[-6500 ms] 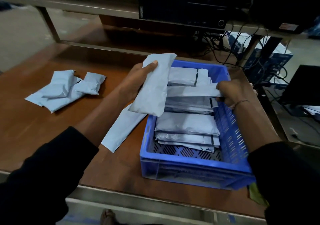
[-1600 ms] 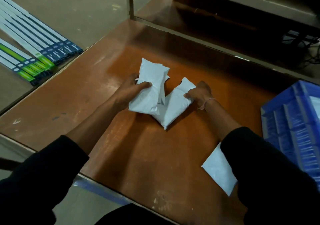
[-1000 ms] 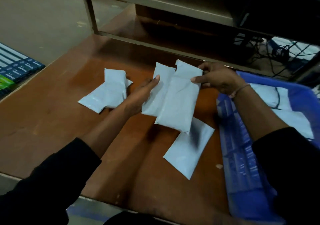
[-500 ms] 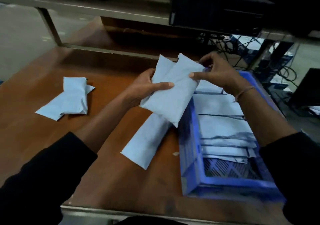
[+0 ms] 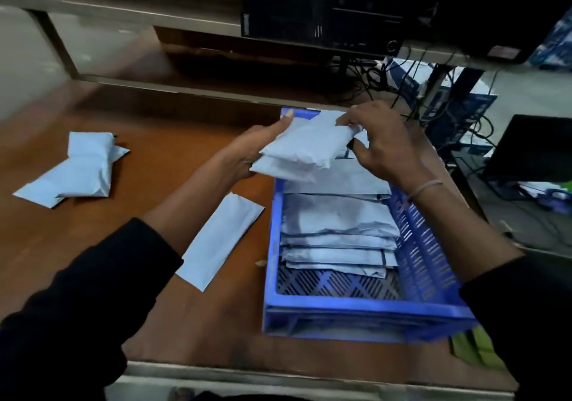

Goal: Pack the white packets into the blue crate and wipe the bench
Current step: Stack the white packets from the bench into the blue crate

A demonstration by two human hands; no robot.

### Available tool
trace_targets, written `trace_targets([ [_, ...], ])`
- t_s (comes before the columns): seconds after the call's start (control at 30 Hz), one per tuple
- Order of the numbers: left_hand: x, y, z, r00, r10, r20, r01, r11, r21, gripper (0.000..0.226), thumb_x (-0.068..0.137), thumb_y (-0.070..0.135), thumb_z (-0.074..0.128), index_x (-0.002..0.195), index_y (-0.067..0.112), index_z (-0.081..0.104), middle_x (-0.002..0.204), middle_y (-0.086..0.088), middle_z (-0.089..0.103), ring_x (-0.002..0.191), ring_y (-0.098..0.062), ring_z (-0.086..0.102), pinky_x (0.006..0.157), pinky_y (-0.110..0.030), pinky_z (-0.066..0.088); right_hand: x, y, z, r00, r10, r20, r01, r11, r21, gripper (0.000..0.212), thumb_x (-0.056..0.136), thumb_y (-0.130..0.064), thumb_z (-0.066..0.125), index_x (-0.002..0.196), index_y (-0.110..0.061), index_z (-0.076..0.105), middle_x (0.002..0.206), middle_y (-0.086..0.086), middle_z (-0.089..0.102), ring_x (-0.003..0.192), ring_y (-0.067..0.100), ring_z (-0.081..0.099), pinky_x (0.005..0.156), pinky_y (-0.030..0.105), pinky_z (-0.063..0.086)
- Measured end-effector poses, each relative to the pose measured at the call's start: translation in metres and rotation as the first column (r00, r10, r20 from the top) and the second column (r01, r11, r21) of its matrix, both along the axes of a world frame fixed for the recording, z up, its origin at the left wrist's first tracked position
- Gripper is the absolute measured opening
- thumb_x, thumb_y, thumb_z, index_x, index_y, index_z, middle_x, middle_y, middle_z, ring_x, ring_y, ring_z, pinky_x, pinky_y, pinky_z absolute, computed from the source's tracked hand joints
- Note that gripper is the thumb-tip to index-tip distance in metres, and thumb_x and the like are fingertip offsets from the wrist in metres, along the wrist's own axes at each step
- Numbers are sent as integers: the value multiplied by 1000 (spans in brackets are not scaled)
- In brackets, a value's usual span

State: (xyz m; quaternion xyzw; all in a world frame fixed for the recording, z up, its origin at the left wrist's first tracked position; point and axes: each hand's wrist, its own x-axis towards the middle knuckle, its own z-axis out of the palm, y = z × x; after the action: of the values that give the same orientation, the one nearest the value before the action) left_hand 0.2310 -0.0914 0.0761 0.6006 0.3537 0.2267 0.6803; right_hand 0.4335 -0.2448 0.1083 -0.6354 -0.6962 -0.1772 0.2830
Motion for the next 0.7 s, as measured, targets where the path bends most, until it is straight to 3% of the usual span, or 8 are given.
trace_targets([
  [0.13, 4, 8, -3, 974, 228, 14, -228, 973, 41, 29, 97, 32, 69, 92, 4, 68, 74, -7, 70, 56, -14, 69, 49, -20, 51, 30, -9, -2, 980, -165, 115, 159, 985, 66, 18, 78, -18, 59, 94, -12, 63, 92, 8, 61, 85, 34, 52, 70, 46, 44],
  [0.2, 0, 16, -5, 955, 295, 19, -296, 953, 66, 25, 98, 25, 66, 104, 1, 66, 82, -7, 70, 61, -15, 70, 47, -20, 51, 41, -12, -12, 961, -225, 162, 218, 974, 61, 17, 77, -16, 60, 94, -13, 63, 93, 9, 60, 85, 35, 52, 68, 48, 44],
  [0.3, -6, 25, -9, 938, 343, 46, -346, 936, 73, 31, 95, 25, 62, 115, 1, 63, 91, -9, 70, 78, -25, 69, 56, -26, 52, 44, -10, -38, 927, -270, 260, 284, 959, -15, 23, 73, -9, 63, 96, -11, 66, 90, 12, 60, 81, 38, 54, 66, 46, 45],
  [0.43, -11, 30, -9, 937, 341, 83, -349, 928, 128, 19, 91, 27, 59, 103, 13, 59, 89, -6, 65, 81, -24, 64, 65, -31, 48, 28, 3, -76, 916, -211, 340, 285, 941, -184, 36, 75, -4, 69, 110, -13, 70, 90, 13, 58, 78, 37, 53, 59, 41, 43],
  [0.53, -11, 30, -9, 957, 276, 93, -287, 947, 145, 14, 91, 24, 61, 103, 16, 63, 93, -5, 69, 83, -23, 67, 69, -32, 52, 17, 6, -94, 909, -157, 387, 280, 916, -287, 46, 77, -11, 74, 122, -18, 68, 98, 12, 55, 85, 36, 53, 61, 38, 35],
  [0.7, -6, 29, -16, 990, 115, 76, -130, 965, 229, 25, 94, 24, 69, 117, 12, 71, 110, -9, 76, 96, -27, 73, 82, -39, 57, 14, 3, -97, 915, -169, 367, 309, 877, -367, 55, 84, -17, 64, 138, -24, 58, 115, 11, 53, 99, 36, 50, 71, 39, 32],
])
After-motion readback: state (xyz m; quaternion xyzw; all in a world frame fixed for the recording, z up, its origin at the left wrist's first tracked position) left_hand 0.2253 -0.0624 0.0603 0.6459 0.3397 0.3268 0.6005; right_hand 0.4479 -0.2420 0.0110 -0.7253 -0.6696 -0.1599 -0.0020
